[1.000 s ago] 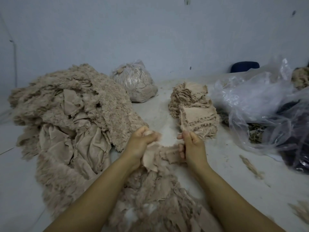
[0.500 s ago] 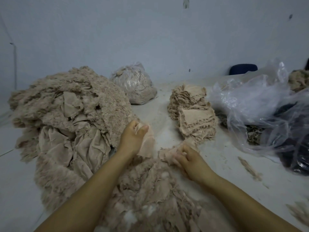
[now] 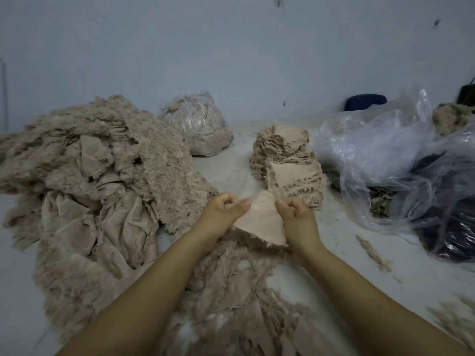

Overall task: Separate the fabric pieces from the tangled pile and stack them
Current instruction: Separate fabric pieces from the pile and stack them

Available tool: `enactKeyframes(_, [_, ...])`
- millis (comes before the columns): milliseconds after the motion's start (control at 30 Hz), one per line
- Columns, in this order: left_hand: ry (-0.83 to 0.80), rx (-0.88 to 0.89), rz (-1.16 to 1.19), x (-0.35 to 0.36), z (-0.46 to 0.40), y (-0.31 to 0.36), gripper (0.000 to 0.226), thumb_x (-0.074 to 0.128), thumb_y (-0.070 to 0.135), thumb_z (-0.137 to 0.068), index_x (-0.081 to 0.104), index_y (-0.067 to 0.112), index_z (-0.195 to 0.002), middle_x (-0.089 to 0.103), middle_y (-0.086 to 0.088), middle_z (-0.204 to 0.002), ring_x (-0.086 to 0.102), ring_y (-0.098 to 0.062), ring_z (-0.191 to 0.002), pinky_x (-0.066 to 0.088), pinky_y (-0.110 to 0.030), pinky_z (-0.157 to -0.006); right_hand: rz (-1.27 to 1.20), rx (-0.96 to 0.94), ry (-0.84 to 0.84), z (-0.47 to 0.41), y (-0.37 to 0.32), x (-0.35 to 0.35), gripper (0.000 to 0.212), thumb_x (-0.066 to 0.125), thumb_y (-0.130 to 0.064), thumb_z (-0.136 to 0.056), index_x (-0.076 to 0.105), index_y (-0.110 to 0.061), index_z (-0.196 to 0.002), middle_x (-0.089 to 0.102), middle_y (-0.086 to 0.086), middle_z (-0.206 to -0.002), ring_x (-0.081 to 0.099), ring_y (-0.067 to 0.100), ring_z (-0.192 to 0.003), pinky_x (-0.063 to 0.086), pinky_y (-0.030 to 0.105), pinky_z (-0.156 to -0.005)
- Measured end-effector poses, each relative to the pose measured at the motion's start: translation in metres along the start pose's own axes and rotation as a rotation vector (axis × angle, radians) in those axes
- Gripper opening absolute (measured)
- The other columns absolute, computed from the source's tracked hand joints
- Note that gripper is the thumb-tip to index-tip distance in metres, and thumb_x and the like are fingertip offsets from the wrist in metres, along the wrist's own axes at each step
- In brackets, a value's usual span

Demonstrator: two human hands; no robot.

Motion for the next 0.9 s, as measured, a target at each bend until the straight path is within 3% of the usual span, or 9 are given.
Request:
enactKeyframes(167, [0.002,-0.1,-0.292,-0.005,-0.014,-0.03,0.033,0.056,0.022,-0.094,0.049,0.016,-0.062,0.045,0.004,-0.054,0.043,-0.015,-0.054,0.036,-0.024,-0.054,0.361,-0.062,-0.008,-0.028,0.002,-0.014,0.025,0.06,-0.03,-0.092,0.059,-0.018,-0.071,0.057,-0.005,-0.067,0.05,0.012,-0.064,0.033,0.019,-0.053])
enactKeyframes(300, [-0.059,-0.025,-0.469,-0.013,-0.011,-0.031,0.022,0.054,0.021,-0.095,0.055,0.021,-0.072,0.061,0.002,-0.068,0.057,-0.019,-0.069,0.049,-0.034,-0.071,0.738,-0.096,0.08,-0.024,0.002,-0.028,0.03,0.051,-0.048,-0.094,0.056,-0.018,-0.094,0.055,-0.004,-0.085,0.053,0.019,-0.081,0.037,0.03,-0.064])
enactKeyframes(367, [-0.192,0.057,-0.446,-0.016,-0.003,-0.019,0.014,0.061,0.025,-0.091,0.06,0.024,-0.078,0.064,0.004,-0.071,0.058,-0.015,-0.069,0.049,-0.033,-0.07,0.669,-0.215,0.113,-0.008,-0.014,-0.023,0.022,0.051,-0.043,-0.095,0.054,-0.021,-0.093,0.055,-0.005,-0.084,0.052,0.016,-0.077,0.036,0.029,-0.062])
enactKeyframes(433, [-0.411,0.047,-0.395,-0.016,0.015,-0.016,0.015,0.072,0.037,-0.081,0.065,0.025,-0.088,0.067,0.004,-0.082,0.059,-0.008,-0.074,0.048,-0.024,-0.07,0.501,-0.365,-0.094,0.017,-0.027,0.007,0.014,0.055,-0.034,-0.094,0.059,-0.021,-0.089,0.056,-0.008,-0.081,0.052,0.008,-0.073,0.039,0.025,-0.063])
enactKeyframes(533, [-0.666,-0.006,-0.736,-0.019,0.049,-0.037,0.058,0.076,0.058,-0.063,0.06,0.032,-0.113,0.057,0.02,-0.109,0.053,0.008,-0.098,0.041,-0.009,-0.087,0.608,-0.502,-0.695,0.08,-0.015,0.063,0.013,0.064,-0.034,-0.09,0.067,-0.022,-0.09,0.054,-0.011,-0.083,0.05,-0.001,-0.074,0.038,0.014,-0.069])
enactKeyframes(600, [-0.594,0.096,-0.853,-0.027,0.056,-0.039,0.032,0.073,0.04,-0.078,0.065,0.024,-0.104,0.058,0.012,-0.107,0.054,-0.003,-0.1,0.043,-0.021,-0.091,0.682,-0.417,-0.972,0.101,-0.001,0.063,0.014,0.068,-0.036,-0.088,0.067,-0.025,-0.08,0.054,-0.015,-0.075,0.049,-0.002,-0.067,0.037,0.012,-0.066])
enactKeyframes(667, [-0.431,0.082,-0.623,-0.042,0.055,-0.032,0.006,0.065,0.019,-0.088,0.066,0.016,-0.084,0.063,0.003,-0.088,0.058,-0.01,-0.083,0.046,-0.025,-0.08,0.7,-0.233,-1.105,0.103,0.005,0.048,0.03,0.067,-0.044,-0.086,0.058,-0.03,-0.06,0.052,-0.015,-0.058,0.045,0.001,-0.053,0.037,0.015,-0.058])
enactKeyframes(767, [-0.317,0.045,-0.403,-0.054,0.053,-0.027,0.018,0.054,0.012,-0.094,0.058,0.01,-0.077,0.054,0.013,-0.061,0.046,0.004,-0.056,0.038,-0.012,-0.059,0.678,-0.207,-0.9,0.081,-0.012,0.039,0.049,0.061,-0.059,-0.082,0.05,-0.025,-0.049,0.041,-0.01,-0.047,0.036,0.006,-0.045,0.033,0.022,-0.053])
enactKeyframes(900, [-0.219,0.124,-0.591,-0.047,0.052,-0.019,0.017,0.052,0.012,-0.095,0.053,0.015,-0.078,0.048,0.006,-0.071,0.044,-0.003,-0.064,0.036,-0.018,-0.062,0.826,-0.163,-0.687,0.064,-0.009,0.064,0.035,0.069,-0.056,-0.078,0.059,-0.023,-0.081,0.06,-0.005,-0.082,0.053,0.01,-0.072,0.041,0.027,-0.065])
Point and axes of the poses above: each hand's wrist, its own z-axis away from the middle knuckle, its own x-axis out of the palm, y = z × x, the point moved 10 cm from there along -z, towards the middle knuckle
